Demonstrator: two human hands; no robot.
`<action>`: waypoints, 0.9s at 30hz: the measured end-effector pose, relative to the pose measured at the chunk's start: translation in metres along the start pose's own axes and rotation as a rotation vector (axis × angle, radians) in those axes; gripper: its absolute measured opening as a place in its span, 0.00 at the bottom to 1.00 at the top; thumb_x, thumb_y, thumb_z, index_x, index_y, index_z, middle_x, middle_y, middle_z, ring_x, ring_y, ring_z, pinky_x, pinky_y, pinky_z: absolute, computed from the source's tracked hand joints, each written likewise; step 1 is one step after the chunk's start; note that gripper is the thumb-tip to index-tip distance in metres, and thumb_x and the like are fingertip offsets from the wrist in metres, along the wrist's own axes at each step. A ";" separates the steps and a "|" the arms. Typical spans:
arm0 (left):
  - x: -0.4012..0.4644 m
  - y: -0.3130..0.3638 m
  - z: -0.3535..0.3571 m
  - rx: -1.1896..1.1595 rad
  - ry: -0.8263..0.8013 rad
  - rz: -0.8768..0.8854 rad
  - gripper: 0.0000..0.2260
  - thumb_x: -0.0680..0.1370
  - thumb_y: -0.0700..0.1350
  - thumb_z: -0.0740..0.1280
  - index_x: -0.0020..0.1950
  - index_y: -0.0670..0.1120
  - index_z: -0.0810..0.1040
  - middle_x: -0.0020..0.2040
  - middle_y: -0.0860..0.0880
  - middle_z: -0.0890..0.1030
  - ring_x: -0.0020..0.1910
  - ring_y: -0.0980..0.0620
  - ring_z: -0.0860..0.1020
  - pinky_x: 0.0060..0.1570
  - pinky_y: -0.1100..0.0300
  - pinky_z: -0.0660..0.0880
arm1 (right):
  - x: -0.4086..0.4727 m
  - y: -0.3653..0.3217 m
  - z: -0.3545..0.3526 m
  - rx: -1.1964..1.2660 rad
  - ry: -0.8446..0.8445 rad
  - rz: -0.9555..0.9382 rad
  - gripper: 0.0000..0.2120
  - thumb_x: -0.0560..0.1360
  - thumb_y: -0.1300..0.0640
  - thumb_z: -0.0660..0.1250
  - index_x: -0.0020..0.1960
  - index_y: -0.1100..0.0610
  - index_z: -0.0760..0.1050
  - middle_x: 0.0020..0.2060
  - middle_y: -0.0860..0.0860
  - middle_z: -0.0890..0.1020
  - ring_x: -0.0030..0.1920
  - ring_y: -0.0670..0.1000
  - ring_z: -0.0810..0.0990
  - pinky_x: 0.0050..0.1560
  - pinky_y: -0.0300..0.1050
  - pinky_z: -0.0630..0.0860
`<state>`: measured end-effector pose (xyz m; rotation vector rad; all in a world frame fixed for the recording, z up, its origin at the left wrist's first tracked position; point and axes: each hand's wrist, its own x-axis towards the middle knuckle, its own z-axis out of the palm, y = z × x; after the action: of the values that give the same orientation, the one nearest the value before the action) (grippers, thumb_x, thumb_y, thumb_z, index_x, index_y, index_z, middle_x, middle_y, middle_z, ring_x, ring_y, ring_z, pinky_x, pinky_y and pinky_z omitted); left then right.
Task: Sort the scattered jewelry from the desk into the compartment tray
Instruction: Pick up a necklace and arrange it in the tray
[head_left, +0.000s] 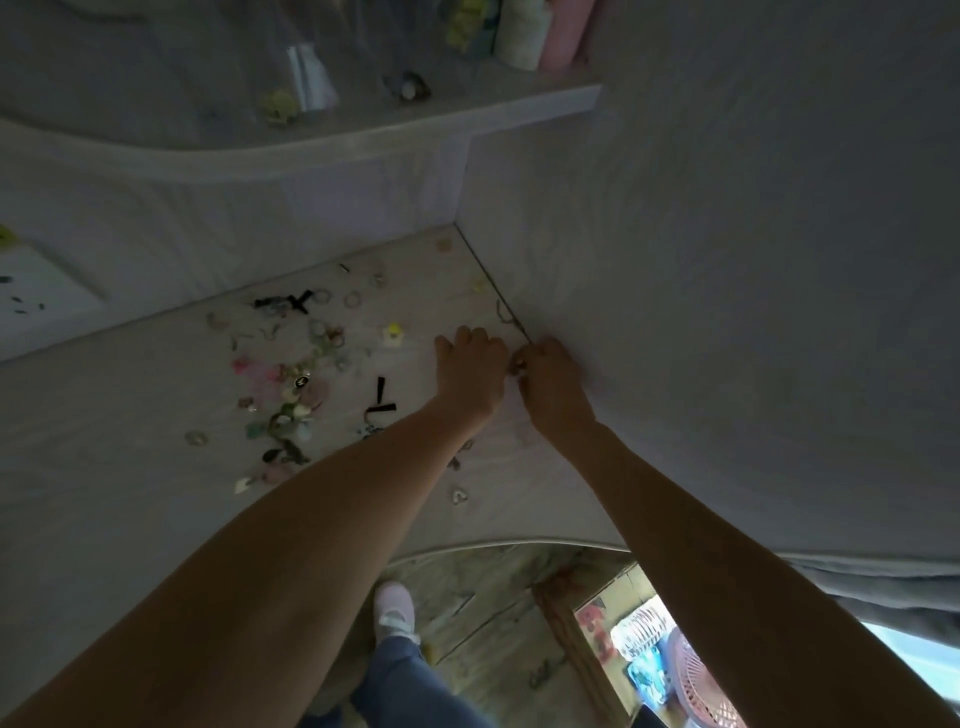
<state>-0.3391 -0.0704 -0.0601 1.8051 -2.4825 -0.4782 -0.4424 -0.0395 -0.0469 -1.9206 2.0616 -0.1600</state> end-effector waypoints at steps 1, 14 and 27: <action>0.000 -0.001 0.000 0.016 -0.011 0.011 0.09 0.80 0.44 0.58 0.57 0.45 0.75 0.57 0.45 0.73 0.60 0.44 0.67 0.59 0.49 0.62 | 0.002 -0.002 0.002 -0.019 0.010 0.009 0.11 0.78 0.67 0.57 0.56 0.62 0.75 0.56 0.58 0.75 0.56 0.53 0.72 0.53 0.39 0.67; -0.044 -0.062 -0.091 -0.739 0.237 0.029 0.05 0.78 0.37 0.63 0.51 0.38 0.78 0.44 0.48 0.80 0.42 0.56 0.78 0.40 0.75 0.70 | 0.004 -0.035 -0.045 0.395 0.076 -0.093 0.04 0.78 0.63 0.62 0.47 0.62 0.74 0.43 0.54 0.77 0.41 0.45 0.74 0.38 0.31 0.63; -0.154 -0.142 -0.182 -1.739 0.273 -0.479 0.11 0.79 0.36 0.51 0.39 0.41 0.69 0.46 0.40 0.83 0.46 0.47 0.83 0.47 0.59 0.78 | -0.037 -0.193 -0.088 1.018 -0.467 -0.147 0.08 0.77 0.58 0.64 0.48 0.60 0.80 0.40 0.55 0.84 0.39 0.51 0.84 0.44 0.41 0.80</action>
<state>-0.1203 -0.0070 0.0990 1.2669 -0.6019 -1.5198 -0.2841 -0.0319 0.0990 -1.2752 1.1531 -0.5937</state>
